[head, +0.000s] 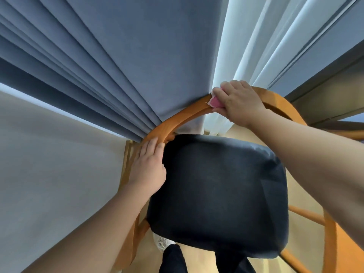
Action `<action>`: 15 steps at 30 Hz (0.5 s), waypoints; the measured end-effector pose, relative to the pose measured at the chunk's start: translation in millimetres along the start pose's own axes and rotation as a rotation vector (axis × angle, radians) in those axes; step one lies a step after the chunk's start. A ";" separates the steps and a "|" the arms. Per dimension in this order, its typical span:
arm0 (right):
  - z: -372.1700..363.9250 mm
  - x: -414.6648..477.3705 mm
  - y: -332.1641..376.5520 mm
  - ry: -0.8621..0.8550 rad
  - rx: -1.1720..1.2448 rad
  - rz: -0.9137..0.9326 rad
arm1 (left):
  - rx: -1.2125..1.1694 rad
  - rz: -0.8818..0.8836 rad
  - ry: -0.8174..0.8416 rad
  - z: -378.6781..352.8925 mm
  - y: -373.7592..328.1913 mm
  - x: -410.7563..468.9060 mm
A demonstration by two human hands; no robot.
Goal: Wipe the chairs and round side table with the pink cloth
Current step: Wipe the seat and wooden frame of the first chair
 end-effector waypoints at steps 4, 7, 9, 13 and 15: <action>-0.8 -4.2 -7.6 0.001 0.045 -0.014 | -0.074 -0.099 0.027 9.2 -36.6 29.7; -2.2 -9.6 -16.4 -0.028 0.092 -0.035 | -0.070 -0.129 0.061 15.5 -57.5 51.3; -3.9 -13.8 -22.6 -0.047 0.124 -0.050 | -0.062 -0.167 0.066 18.5 -70.9 62.5; -7.5 -22.3 -33.7 -0.068 0.173 -0.076 | -0.060 -0.228 0.030 23.4 -95.0 80.8; -9.9 -26.6 -39.4 -0.070 0.185 -0.086 | -0.045 -0.253 0.002 26.0 -105.5 89.3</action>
Point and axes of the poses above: each hand's wrist, its own x-axis towards the middle knuckle, its own z-axis out of the back of the hand, y = z × x, the point moved 2 cm from there along x, towards the middle knuckle, and after that the axes turned 6 degrees about y, right-handed, at the moved point
